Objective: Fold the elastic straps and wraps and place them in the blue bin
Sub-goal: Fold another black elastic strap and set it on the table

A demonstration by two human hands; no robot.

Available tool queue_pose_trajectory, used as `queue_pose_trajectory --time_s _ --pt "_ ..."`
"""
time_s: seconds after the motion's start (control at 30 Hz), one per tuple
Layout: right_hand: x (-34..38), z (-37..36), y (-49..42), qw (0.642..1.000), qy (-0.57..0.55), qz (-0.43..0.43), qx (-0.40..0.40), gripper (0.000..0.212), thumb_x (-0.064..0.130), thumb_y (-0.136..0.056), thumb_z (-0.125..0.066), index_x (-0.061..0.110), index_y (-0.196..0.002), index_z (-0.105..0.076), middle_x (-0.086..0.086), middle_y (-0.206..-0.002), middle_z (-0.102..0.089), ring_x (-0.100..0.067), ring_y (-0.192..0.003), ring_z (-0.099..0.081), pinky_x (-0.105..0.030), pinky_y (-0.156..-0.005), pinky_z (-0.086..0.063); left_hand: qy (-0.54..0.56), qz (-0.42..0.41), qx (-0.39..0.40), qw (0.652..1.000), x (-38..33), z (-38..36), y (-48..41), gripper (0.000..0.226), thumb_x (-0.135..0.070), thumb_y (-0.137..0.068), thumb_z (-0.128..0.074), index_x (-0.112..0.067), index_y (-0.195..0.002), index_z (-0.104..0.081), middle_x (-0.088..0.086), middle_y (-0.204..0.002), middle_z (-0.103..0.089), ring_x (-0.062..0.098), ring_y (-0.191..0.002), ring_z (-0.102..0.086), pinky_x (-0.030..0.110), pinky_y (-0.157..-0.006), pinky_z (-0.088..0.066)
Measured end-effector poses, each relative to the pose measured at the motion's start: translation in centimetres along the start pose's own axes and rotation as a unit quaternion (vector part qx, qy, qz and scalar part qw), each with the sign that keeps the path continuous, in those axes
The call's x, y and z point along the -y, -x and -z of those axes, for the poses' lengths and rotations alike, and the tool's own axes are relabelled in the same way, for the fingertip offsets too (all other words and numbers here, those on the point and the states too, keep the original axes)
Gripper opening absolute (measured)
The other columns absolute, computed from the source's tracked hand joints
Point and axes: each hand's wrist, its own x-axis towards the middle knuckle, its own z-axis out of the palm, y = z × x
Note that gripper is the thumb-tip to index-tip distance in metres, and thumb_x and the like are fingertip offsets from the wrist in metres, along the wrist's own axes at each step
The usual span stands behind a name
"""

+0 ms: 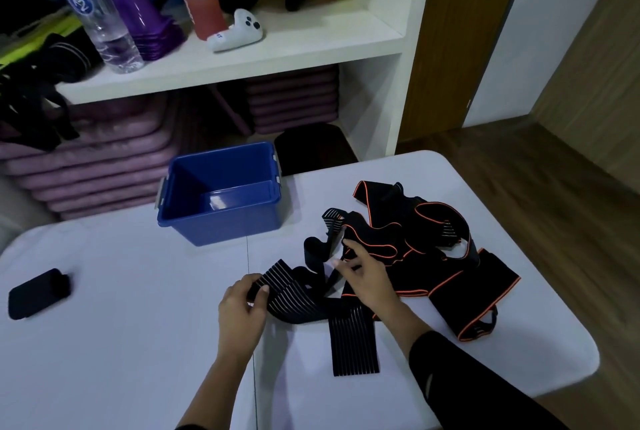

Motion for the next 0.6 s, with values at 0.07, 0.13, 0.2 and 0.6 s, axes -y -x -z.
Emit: queue_pose_trajectory --time_s 0.07,0.13,0.2,0.6 --pt "0.4 -0.6 -0.8 1.0 0.014 -0.006 0.003 0.054 0.032 -0.083 -0.067 0.027 -0.133 -0.048 -0.008 -0.074 -0.056 -0.01 -0.06 -0.05 -0.025 -0.065 -0.046 0.005 -0.002 0.005 1.0 -0.2 0.0 0.2 0.016 -0.011 -0.087 -0.058 -0.025 -0.088 -0.063 -0.008 -0.082 -0.065 0.016 -0.081 -0.059 0.029 -0.069 -0.048" --pt "0.8 -0.9 -1.4 1.0 0.019 -0.018 0.004 0.048 0.02 -0.083 -0.067 0.023 -0.129 -0.052 -0.003 -0.072 -0.05 -0.011 -0.062 -0.048 -0.019 -0.063 -0.043 0.005 -0.003 0.01 1.0 -0.3 0.0 0.2 0.017 -0.011 -0.087 -0.058 -0.027 -0.088 -0.062 -0.006 -0.082 -0.065 0.014 -0.081 -0.06 0.024 -0.067 -0.047" --pt "0.9 -0.9 -1.7 0.999 0.036 -0.03 0.0 0.038 0.008 -0.085 -0.061 0.017 -0.122 -0.059 -0.003 -0.081 -0.053 -0.014 -0.072 -0.053 -0.016 -0.066 -0.043 0.004 -0.003 0.012 1.0 -0.6 0.1 0.1 0.018 -0.012 -0.087 -0.059 -0.03 -0.088 -0.061 -0.005 -0.083 -0.065 0.012 -0.081 -0.06 0.02 -0.066 -0.044" --pt "7.7 5.6 -3.7 0.988 -0.057 0.076 -0.121 0.03 0.001 -0.086 -0.06 0.018 -0.109 -0.065 0.002 -0.09 -0.06 -0.001 -0.077 -0.058 -0.001 -0.069 -0.043 0.078 -0.046 0.015 0.996 -6.6 1.4 -2.7 0.016 -0.011 -0.087 -0.06 -0.026 -0.091 -0.064 -0.003 -0.084 -0.068 0.013 -0.078 -0.062 0.024 -0.068 -0.05"
